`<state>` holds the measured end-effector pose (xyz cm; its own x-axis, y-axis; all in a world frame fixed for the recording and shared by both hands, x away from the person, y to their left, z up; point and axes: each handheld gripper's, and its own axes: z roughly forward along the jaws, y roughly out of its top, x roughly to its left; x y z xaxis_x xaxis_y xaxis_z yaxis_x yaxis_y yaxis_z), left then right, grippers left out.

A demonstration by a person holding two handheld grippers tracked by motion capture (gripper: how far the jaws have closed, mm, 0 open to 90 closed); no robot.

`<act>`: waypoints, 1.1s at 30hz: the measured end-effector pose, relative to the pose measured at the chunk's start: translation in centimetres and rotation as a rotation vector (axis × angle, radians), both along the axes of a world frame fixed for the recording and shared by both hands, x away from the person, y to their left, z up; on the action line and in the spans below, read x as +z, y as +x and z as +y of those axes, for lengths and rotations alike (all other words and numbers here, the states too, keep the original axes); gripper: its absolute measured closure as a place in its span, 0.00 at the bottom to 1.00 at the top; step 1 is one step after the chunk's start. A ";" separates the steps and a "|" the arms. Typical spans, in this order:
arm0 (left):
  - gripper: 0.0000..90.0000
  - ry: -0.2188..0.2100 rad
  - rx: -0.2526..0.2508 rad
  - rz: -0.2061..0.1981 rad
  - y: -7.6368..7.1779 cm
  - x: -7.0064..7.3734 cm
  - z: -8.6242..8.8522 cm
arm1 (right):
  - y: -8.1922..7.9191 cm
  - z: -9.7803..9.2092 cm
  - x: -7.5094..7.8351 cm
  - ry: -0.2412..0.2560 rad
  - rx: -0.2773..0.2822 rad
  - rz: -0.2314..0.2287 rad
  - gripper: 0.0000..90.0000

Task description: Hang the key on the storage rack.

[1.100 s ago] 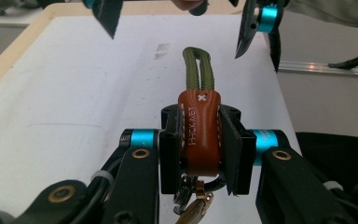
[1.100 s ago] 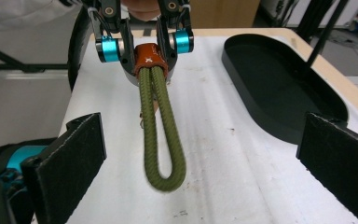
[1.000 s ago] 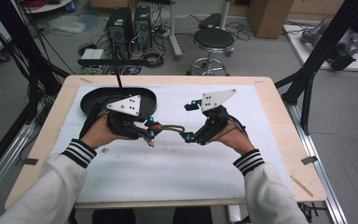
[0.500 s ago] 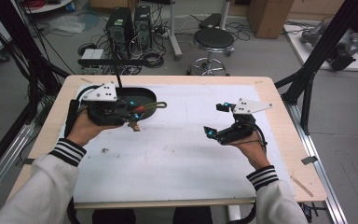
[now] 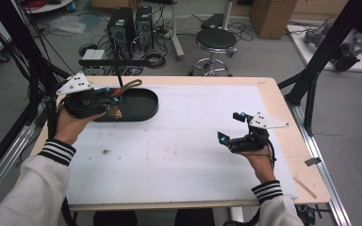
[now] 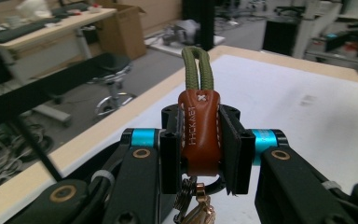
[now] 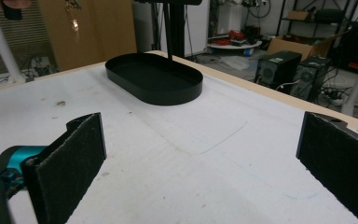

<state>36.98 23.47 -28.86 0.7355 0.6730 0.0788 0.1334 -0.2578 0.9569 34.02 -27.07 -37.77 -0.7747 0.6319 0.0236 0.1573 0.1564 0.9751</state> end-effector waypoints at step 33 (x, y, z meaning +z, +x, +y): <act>0.80 -0.028 0.354 -0.027 4.2 -1.1 5.0 | -3.4 -2.1 -6.3 0.084 -0.181 -0.067 0.00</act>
<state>41.22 28.43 -29.91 0.4543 0.8879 0.0729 0.1842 -0.1737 0.9674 30.61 -29.21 -44.11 -0.6500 0.7592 0.0345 0.1096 0.0488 0.9928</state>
